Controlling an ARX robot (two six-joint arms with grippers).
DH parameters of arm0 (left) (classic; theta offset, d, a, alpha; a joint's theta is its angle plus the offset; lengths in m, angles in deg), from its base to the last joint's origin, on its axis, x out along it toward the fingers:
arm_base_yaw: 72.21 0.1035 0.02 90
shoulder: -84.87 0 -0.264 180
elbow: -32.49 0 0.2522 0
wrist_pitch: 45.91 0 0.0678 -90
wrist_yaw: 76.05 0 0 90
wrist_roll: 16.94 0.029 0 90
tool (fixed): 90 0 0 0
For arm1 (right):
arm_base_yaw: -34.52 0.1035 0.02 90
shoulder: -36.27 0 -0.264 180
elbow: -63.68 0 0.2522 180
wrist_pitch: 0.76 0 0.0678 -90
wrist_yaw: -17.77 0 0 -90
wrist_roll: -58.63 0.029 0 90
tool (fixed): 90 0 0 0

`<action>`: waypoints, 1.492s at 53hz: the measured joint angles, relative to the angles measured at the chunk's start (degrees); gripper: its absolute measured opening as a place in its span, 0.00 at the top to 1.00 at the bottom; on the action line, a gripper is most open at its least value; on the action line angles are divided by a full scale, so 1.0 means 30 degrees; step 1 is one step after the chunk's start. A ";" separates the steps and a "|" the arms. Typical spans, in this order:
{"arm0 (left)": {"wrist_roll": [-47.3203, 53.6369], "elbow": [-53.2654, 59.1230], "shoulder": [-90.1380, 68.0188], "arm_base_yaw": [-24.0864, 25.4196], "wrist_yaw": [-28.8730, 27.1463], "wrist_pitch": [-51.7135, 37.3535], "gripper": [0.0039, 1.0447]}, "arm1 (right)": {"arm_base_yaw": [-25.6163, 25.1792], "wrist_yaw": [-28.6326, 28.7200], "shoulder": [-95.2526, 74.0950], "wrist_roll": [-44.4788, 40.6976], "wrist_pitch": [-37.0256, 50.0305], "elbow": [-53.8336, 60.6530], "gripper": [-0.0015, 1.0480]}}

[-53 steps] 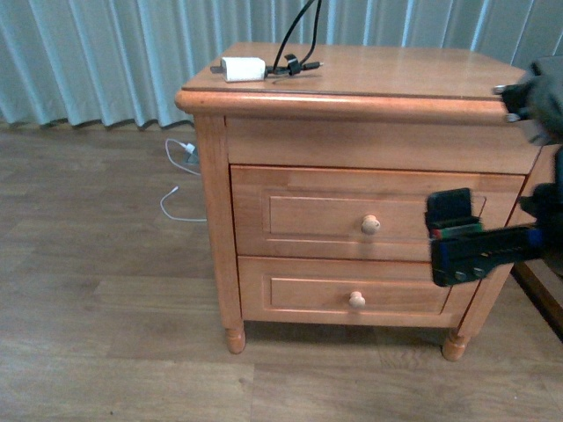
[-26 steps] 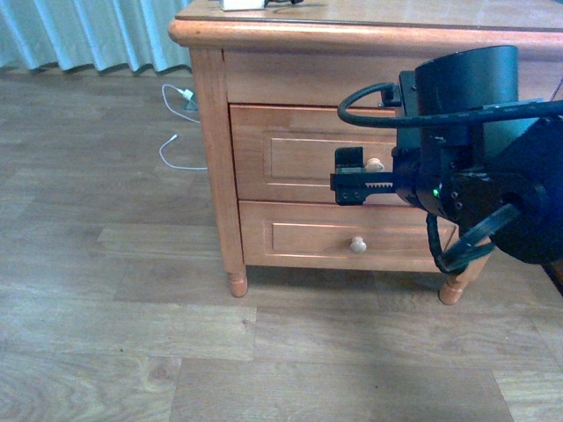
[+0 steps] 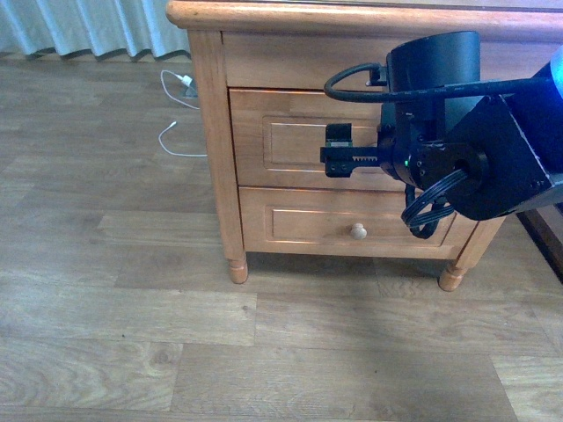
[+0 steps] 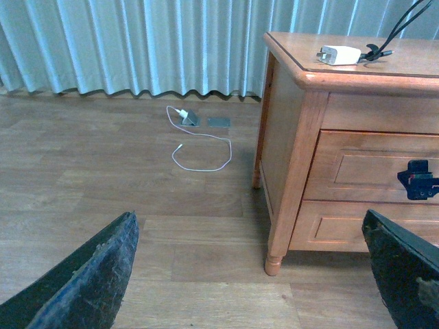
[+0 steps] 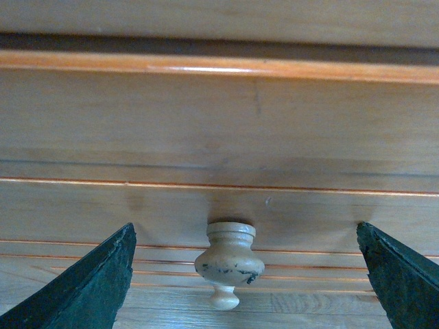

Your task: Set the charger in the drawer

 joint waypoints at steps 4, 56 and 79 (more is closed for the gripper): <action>-0.0007 0.0000 0.0000 0.0000 0.0000 0.0000 0.05 | 0.0015 -0.0058 -0.0073 -0.0029 -0.0029 -0.0044 0.08; -0.0007 0.0000 0.0000 0.0000 0.0000 0.0000 0.05 | 0.0080 0.0423 -0.0036 -0.0262 -0.0758 0.0087 0.78; -0.0007 0.0000 0.0000 0.0000 0.0000 0.0000 0.05 | 0.0357 0.3687 0.5814 0.0911 -0.3548 0.7220 0.80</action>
